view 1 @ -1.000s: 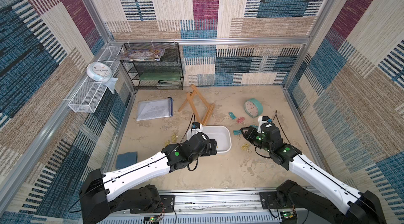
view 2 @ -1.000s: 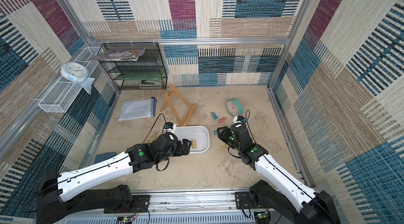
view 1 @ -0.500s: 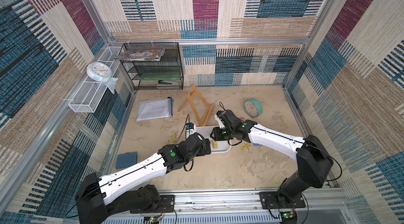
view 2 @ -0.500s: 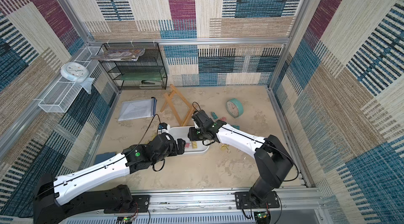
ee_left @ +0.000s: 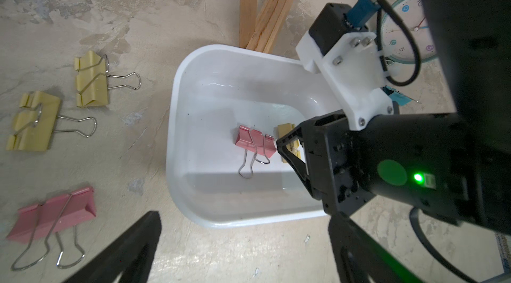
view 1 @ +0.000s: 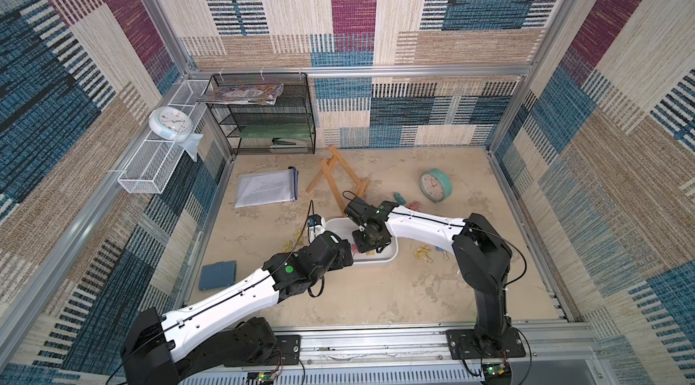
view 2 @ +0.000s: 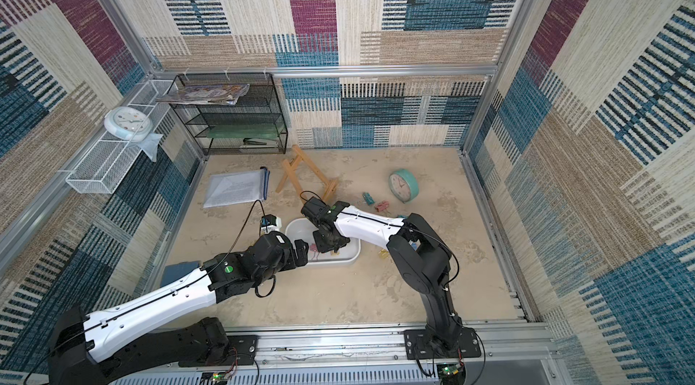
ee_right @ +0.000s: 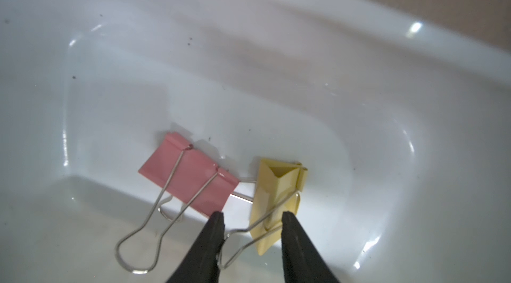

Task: Take out the binder clips from the storage box
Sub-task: Pick up the binder clip from the storage box.

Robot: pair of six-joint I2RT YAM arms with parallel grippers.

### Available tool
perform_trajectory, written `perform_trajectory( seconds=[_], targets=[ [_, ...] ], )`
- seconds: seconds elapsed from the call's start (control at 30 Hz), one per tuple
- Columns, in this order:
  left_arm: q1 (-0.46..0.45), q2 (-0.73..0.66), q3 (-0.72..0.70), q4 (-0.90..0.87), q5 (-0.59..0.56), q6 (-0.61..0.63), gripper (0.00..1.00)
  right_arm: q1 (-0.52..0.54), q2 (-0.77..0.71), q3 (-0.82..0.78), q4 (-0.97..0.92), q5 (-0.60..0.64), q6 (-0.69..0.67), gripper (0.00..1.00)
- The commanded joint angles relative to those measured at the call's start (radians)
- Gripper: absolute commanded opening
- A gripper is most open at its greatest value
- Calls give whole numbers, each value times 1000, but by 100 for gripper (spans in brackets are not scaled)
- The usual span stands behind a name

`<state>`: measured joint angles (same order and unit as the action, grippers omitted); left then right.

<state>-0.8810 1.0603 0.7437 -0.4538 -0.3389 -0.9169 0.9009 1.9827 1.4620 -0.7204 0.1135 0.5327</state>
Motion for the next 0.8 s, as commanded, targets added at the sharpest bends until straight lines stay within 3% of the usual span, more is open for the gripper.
perform_trajectory(
  seconds=[0.0,0.33,0.77],
  targets=[
    [4,1,-2,9,-3,-7,99,2,1,10,-35,32,0,28],
    [9,4,-10,35,9,-20,99,1,-19,9,-45,97,9,11],
    [11,36,3,43,43,-28,99,1,-49,2,-36,177,3,1]
  ],
)
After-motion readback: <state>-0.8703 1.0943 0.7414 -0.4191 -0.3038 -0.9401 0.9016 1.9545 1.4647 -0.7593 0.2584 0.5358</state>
